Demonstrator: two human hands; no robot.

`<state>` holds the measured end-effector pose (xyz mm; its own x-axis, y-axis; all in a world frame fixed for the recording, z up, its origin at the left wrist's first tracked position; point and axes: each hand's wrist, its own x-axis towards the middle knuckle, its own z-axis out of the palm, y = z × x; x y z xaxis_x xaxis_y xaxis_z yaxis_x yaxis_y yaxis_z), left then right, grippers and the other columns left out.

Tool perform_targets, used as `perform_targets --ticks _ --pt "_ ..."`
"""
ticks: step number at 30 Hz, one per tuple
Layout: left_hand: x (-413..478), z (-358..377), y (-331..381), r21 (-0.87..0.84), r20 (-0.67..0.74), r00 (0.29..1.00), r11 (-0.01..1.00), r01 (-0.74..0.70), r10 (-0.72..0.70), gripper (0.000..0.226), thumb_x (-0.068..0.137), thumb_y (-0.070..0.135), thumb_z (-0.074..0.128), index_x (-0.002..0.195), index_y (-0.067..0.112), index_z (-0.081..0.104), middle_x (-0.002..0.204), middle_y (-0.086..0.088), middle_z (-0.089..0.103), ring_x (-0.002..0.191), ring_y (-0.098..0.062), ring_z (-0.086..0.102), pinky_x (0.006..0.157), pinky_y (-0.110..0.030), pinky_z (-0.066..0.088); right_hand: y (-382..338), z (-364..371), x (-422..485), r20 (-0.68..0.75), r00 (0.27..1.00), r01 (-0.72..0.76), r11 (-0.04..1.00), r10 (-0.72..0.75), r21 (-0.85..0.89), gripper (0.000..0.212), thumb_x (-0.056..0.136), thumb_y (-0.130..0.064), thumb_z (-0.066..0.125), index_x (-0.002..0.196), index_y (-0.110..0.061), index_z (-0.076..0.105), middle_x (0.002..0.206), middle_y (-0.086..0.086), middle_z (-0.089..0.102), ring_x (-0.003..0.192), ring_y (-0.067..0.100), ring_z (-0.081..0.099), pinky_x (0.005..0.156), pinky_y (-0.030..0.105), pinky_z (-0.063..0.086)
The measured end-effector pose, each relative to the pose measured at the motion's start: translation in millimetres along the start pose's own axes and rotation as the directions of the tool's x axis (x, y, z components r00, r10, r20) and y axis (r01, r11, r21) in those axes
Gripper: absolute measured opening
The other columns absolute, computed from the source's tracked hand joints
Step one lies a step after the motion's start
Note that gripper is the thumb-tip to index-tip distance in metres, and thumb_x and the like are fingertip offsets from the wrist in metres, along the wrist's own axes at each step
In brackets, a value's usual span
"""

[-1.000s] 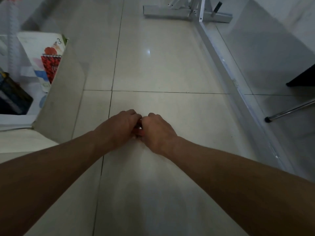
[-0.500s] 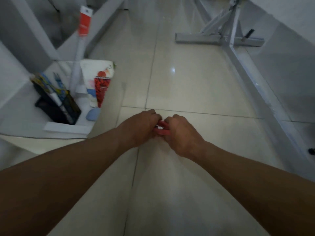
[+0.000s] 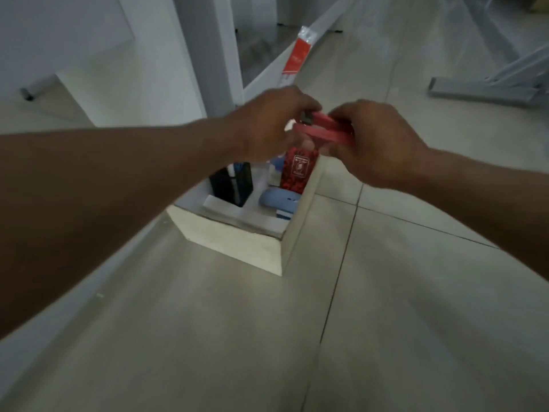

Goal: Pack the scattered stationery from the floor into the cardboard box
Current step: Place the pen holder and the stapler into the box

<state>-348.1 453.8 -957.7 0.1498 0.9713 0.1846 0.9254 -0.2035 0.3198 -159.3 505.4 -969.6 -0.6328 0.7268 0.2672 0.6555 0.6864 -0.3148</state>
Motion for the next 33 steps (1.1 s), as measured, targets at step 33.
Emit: perform_targets --ticks 33 --pt "-59.9 71.1 -56.6 0.126 0.128 0.941 0.947 0.297 -0.312 0.026 0.09 0.032 0.063 0.092 0.007 0.067 0.071 -0.001 0.051 0.075 -0.024 0.068 0.064 -0.03 0.053 -21.9 89.2 119.7 0.779 0.612 0.141 0.988 -0.136 0.062 0.039 0.086 -0.036 0.077 0.125 -0.033 0.069 0.116 -0.008 0.071 0.105 0.014 0.067 0.097 0.034 0.055"
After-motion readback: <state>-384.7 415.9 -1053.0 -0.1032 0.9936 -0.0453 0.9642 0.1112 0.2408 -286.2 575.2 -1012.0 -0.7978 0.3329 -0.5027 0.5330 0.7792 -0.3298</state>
